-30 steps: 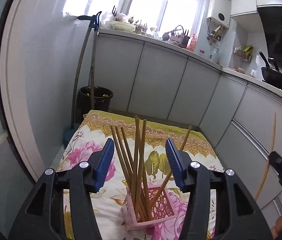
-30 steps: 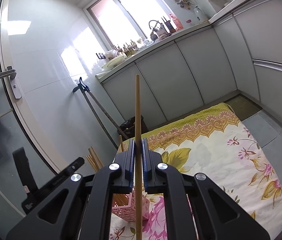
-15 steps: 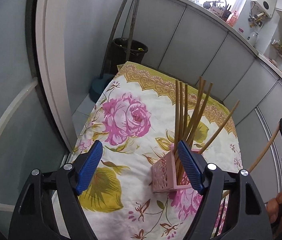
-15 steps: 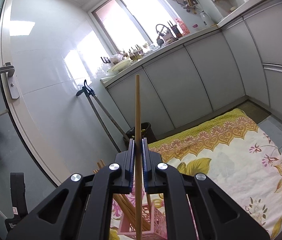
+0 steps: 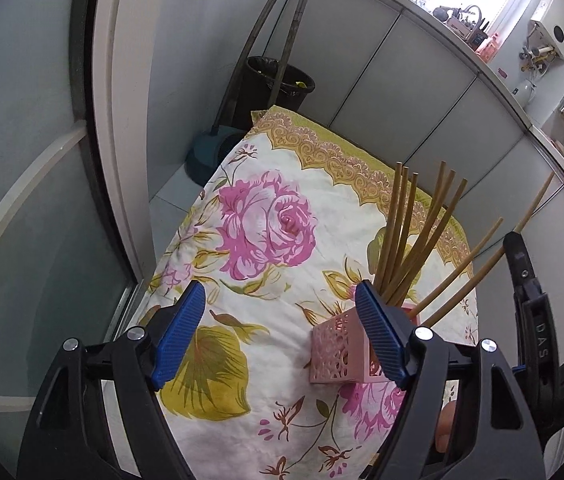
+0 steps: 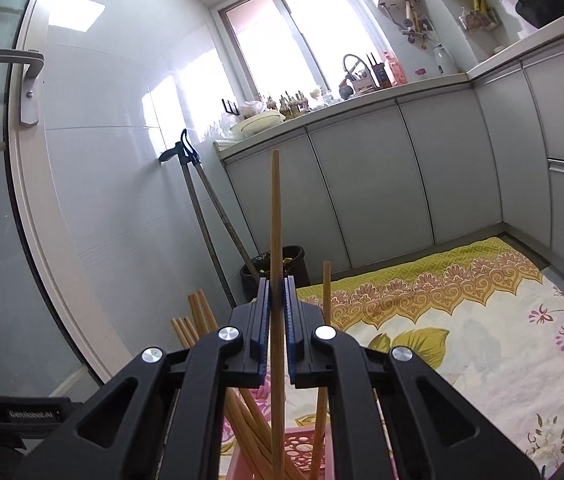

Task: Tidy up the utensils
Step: 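Grasp a dark chopstick with the left gripper while the right gripper grasps another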

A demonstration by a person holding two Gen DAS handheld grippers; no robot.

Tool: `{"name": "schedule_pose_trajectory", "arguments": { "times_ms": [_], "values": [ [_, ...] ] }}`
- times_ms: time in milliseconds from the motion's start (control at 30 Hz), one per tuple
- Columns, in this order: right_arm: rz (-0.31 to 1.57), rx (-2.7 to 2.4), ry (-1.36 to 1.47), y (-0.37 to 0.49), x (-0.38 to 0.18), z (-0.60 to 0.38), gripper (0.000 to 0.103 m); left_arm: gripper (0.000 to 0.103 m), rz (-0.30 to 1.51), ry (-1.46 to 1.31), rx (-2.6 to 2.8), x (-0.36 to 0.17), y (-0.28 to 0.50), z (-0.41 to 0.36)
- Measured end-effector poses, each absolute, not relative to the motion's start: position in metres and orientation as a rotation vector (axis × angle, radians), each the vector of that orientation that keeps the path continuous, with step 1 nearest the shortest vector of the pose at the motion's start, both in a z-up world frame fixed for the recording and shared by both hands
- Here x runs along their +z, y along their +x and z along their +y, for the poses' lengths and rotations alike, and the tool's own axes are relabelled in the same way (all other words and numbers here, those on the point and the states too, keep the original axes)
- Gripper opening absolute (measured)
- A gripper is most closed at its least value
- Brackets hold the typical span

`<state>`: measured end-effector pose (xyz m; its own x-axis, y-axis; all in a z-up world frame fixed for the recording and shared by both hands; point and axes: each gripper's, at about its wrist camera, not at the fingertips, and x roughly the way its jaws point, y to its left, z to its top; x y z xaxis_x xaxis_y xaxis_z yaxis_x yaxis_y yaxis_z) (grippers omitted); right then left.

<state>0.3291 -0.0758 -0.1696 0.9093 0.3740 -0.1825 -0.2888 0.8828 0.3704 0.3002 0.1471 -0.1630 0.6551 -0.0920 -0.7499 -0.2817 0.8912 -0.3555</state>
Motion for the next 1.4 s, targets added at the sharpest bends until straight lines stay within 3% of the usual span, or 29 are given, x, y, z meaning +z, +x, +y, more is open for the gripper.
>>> {"name": "schedule_pose_trajectory", "arguments": {
  "times_ms": [367,433,467,567,700,1100,1400],
  "values": [
    [0.365,0.382,0.233,0.324,-0.189,-0.063,0.01,0.074,0.852,-0.46,0.09,-0.161,0.3,0.139],
    [0.41,0.411,0.243,0.323,-0.181,-0.072,0.034,0.074,0.846,-0.45,0.081,-0.158,0.299,0.136],
    [0.416,0.41,0.248,0.321,-0.176,-0.078,0.039,0.074,0.841,-0.445,0.077,-0.157,0.298,0.135],
    [0.428,0.369,0.294,0.311,-0.154,-0.114,0.043,0.074,0.83,-0.436,0.064,-0.152,0.295,0.13],
    [0.455,0.254,0.38,0.29,-0.135,-0.18,0.057,0.074,0.808,-0.398,0.02,-0.142,0.289,0.114],
    [0.872,0.028,0.485,0.269,-0.178,-0.294,0.059,0.072,0.756,-0.1,-0.197,-0.123,0.26,-0.004],
    [1.06,0.009,0.51,0.266,-0.218,-0.325,0.059,0.07,0.938,0.118,-0.367,-0.19,0.27,-0.106]
  ]
}}
